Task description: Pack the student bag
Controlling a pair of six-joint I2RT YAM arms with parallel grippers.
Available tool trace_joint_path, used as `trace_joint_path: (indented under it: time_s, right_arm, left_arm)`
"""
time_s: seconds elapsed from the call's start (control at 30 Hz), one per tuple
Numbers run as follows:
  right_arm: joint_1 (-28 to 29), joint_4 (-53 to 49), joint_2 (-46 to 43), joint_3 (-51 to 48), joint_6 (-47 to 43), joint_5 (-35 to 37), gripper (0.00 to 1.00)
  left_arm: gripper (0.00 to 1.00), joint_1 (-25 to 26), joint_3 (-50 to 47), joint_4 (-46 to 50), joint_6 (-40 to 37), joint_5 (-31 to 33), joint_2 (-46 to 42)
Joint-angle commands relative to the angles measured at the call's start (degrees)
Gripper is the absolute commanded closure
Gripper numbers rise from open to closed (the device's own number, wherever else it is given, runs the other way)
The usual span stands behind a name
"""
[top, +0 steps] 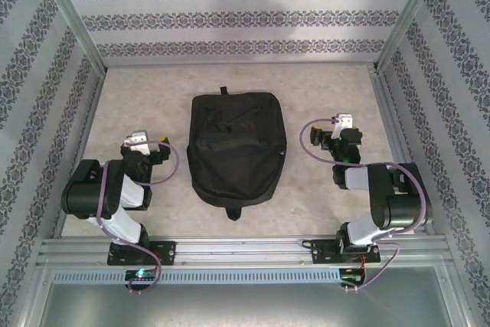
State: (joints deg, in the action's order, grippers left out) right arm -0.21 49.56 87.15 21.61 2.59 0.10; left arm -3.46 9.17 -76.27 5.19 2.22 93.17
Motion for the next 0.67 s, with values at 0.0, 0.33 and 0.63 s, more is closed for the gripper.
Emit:
trace_joint_path:
  time_s: [0.0,0.33,0.63]
  right_arm:
    - [0.4,1.1,-0.7,0.6,-0.9,-0.3,0.02]
    - [0.4,1.2,-0.7,0.6,-0.8,-0.3,0.02]
    - [0.4,1.1,-0.7,0.6,-0.8,-0.3,0.02]
  left_arm:
    - [0.0,-0.3,-0.6,-5.4,1.3,0.8,0.5]
    - [0.0,-0.3,-0.6,-5.4,1.2,0.5,0.4]
    - [0.0,-0.4,-0.8,-5.4,1.0,0.4,0.3]
